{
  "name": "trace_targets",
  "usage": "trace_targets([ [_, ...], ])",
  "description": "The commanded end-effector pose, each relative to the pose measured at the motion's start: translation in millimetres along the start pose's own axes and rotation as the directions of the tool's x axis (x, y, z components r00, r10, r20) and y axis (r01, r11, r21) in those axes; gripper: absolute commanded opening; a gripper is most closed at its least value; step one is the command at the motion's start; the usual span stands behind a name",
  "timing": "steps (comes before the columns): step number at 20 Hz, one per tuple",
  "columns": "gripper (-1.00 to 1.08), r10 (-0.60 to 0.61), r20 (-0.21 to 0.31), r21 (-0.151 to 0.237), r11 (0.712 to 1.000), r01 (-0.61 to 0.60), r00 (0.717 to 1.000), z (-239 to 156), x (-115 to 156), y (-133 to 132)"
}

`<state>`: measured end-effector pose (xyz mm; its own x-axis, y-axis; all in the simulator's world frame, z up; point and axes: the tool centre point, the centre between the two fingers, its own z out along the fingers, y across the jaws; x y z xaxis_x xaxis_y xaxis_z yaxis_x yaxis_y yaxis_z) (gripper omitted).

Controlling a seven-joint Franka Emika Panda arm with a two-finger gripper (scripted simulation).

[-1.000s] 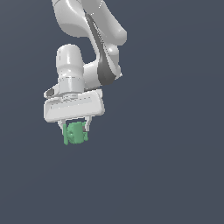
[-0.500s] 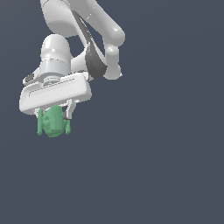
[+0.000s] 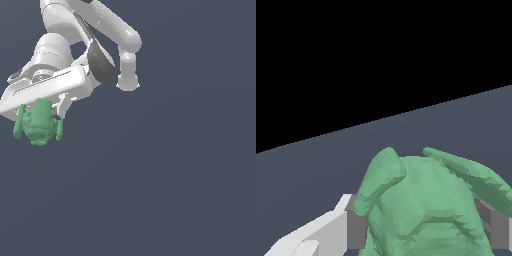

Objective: Pick up the object and move it to a goal position.

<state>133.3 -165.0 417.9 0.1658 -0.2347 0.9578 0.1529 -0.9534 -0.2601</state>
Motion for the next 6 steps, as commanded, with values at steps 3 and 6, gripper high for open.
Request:
trace_targets([
  [3,-1.00,-0.004,-0.030,0.016,1.000,0.004,1.000,-2.6,10.4,-0.6],
  [6,-1.00,-0.004,-0.035,0.019,1.000,0.005,0.999,-3.1,12.1,-0.7],
])
